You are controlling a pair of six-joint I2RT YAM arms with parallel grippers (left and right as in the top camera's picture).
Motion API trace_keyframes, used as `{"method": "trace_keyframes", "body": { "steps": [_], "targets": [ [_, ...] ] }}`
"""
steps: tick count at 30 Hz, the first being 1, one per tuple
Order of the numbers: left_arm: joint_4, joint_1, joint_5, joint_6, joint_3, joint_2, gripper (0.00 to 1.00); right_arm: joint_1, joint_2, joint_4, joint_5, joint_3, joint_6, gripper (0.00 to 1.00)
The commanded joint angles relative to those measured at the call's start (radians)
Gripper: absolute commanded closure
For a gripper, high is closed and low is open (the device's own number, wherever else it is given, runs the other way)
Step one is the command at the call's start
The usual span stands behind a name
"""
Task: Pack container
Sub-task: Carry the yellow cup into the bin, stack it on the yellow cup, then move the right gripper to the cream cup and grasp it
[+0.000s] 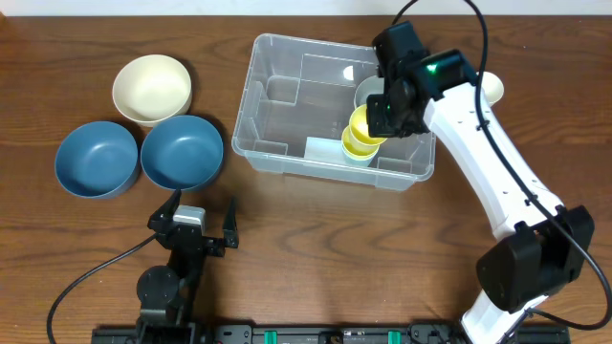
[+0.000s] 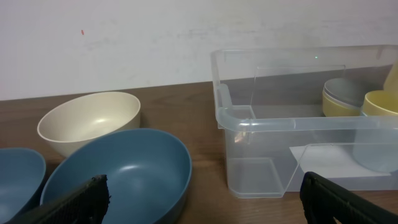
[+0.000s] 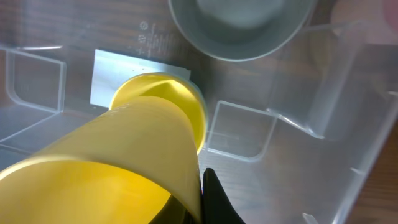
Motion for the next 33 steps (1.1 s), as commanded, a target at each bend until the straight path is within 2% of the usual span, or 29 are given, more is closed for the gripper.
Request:
{"method": "trace_keyframes", "body": {
  "steps": [1,4,8,11,18,23,33],
  "targets": [
    [-0.034,0.005,0.018,0.01,-0.018,-0.006,0.02,0.012,0.002,0.016,0.014,-0.042,0.014,0.99],
    [-0.034,0.005,0.018,0.01,-0.018,-0.006,0.02,0.012,0.002,0.055,0.014,-0.087,0.013,0.95],
    [-0.034,0.005,0.018,0.01,-0.018,-0.006,0.02,0.012,0.002,0.095,0.014,-0.12,0.012,0.61],
    [-0.034,0.005,0.018,0.01,-0.018,-0.006,0.02,0.011,0.002,0.115,0.013,-0.119,-0.008,0.52],
    [-0.034,0.005,0.018,0.01,-0.018,-0.006,0.02,0.006,-0.018,0.06,0.01,-0.023,-0.032,0.47],
    [-0.034,0.005,0.018,0.01,-0.018,-0.006,0.02,-0.052,-0.055,-0.009,0.068,0.076,-0.032,0.46],
    [-0.034,0.005,0.018,0.01,-0.018,-0.006,0.02,-0.362,-0.077,0.021,0.117,0.084,-0.032,0.46]
  ]
}}
